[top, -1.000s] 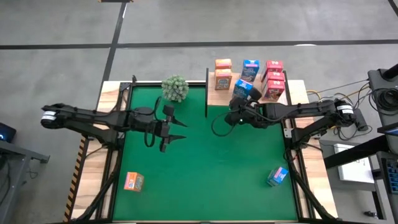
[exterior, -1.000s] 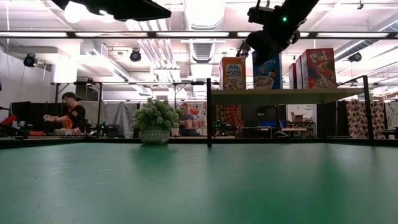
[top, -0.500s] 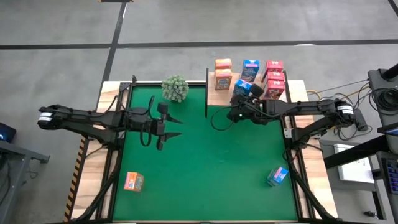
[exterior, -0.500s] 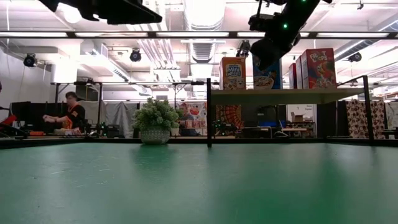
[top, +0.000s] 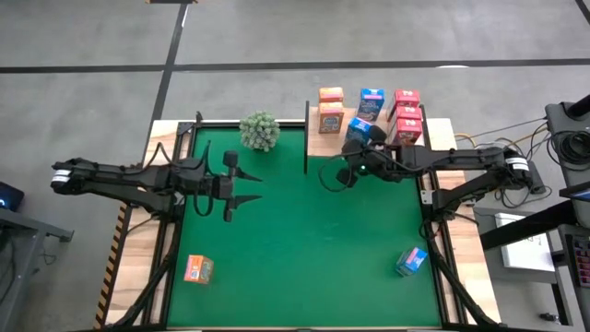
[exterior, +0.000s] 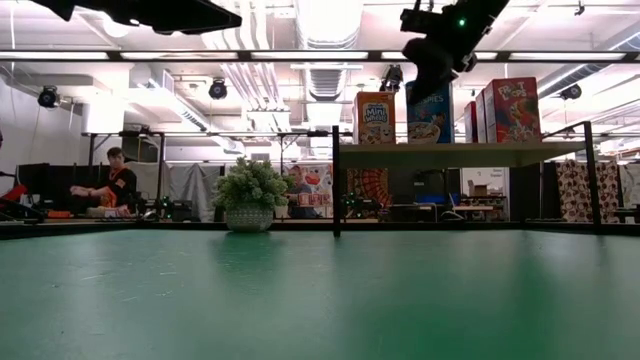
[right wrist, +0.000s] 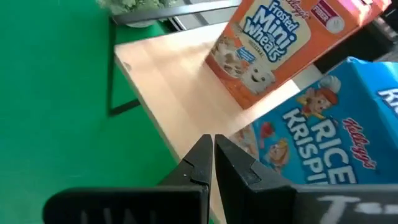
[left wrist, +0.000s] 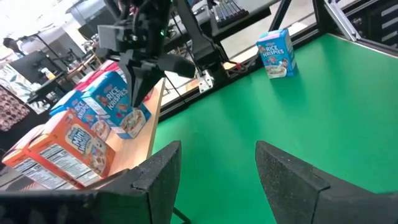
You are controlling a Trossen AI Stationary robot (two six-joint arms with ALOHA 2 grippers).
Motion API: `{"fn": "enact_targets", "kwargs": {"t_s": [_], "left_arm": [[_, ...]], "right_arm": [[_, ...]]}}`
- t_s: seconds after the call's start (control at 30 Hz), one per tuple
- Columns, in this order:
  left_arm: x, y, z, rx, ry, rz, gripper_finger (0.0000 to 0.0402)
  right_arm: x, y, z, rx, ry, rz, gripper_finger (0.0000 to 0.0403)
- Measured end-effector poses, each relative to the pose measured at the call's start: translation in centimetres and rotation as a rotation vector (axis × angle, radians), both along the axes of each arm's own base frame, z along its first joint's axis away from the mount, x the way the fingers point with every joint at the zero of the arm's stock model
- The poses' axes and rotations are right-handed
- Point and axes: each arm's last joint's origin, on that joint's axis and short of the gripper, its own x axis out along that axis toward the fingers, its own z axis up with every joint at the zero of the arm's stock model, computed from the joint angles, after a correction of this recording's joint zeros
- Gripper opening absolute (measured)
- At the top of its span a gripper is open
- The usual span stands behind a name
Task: Stack cereal on shelf
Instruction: Put the left blue cereal box on the shelf
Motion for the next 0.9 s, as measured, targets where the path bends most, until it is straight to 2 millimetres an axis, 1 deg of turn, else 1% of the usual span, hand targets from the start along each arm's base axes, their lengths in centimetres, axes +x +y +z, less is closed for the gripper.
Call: {"fn": "enact_targets", "kwargs": {"t_s": [0.1,0.27,0.4,0.53,0.7,0.9], "left_arm": [[-0.2,0.0,0.1,-0.006,-0.008,0.005,0.0190],[-0.2,0.0,0.1,-0.006,-0.007,0.009,0.0190],[-0.2,0.0,0.1,-0.006,-0.003,0.009,0.0190],[-0.2,0.0,0.0,-0.006,-0.001,0.009,0.0190],[-0.2,0.0,0.0,-0.006,-0.001,0.009,0.0190],[-0.2,0.0,0.0,-0.006,-0.001,0.009,0.0190]], "right_arm": [[0.1,-0.7,-0.2,-0.027,0.024,-0.009,0.0009],[0.0,-2.3,-0.4,-0.094,0.071,-0.081,0.0009],[-0.4,-3.6,-0.4,-0.101,0.088,-0.121,0.0009],[-0.7,-4.3,-0.5,-0.108,0.108,-0.134,0.0009],[-0.7,-4.4,-0.5,-0.105,0.113,-0.126,0.0009],[-0.5,-4.1,-0.6,-0.025,0.090,-0.046,0.0009]]}}
